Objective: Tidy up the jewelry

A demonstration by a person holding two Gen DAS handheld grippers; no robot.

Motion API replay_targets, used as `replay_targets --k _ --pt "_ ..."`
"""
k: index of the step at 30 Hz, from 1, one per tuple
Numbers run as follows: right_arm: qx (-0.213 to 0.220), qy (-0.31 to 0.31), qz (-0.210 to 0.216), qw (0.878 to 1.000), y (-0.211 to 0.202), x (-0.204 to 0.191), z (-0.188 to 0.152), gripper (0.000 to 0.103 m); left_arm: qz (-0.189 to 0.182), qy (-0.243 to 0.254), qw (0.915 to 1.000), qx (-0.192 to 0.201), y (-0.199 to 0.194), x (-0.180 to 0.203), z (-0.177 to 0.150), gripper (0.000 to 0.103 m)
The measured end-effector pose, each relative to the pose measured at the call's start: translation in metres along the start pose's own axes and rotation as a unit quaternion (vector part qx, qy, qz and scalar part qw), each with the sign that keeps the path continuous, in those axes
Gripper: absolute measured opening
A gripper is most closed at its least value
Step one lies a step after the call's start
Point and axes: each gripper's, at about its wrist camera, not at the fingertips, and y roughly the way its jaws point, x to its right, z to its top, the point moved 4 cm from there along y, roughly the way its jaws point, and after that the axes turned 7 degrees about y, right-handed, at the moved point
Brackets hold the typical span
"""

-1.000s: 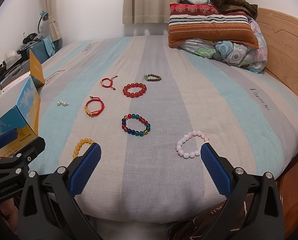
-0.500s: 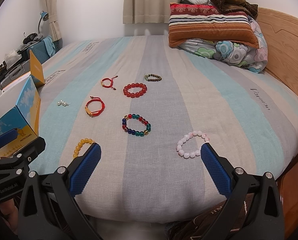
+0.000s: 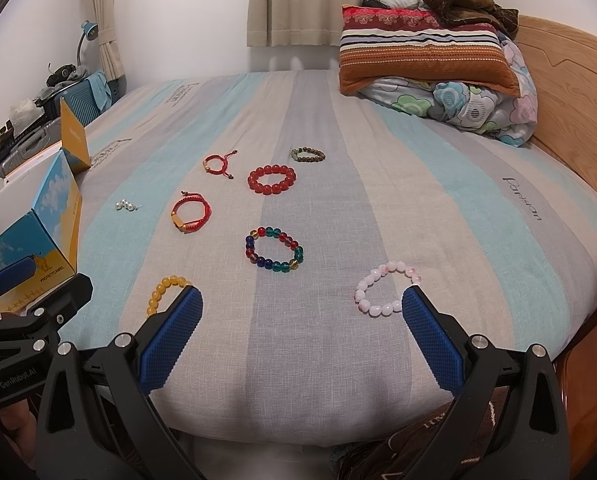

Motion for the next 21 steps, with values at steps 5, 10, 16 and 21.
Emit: replay_targets --k 5,10,16,21 --pt "0.000 -0.002 0.000 1.000 0.000 -0.001 -0.001 0.096 -0.001 0.000 1.0000 -0.001 0.001 0.001 0.001 0.097" --pt "0.001 -0.002 -0.001 1.000 0.000 -0.001 0.000 0.096 -0.001 0.001 1.0000 -0.001 0.001 0.001 0.000 0.097" --pt "0.007 -0.009 -0.005 1.000 -0.001 -0.002 0.008 0.096 -0.004 0.005 1.0000 -0.008 0.005 0.001 0.006 0.097" --pt "-0.006 0.006 -0.018 1.000 0.007 0.012 0.027 0.096 -0.008 0.006 0.9999 -0.013 0.015 -0.002 0.023 0.097"
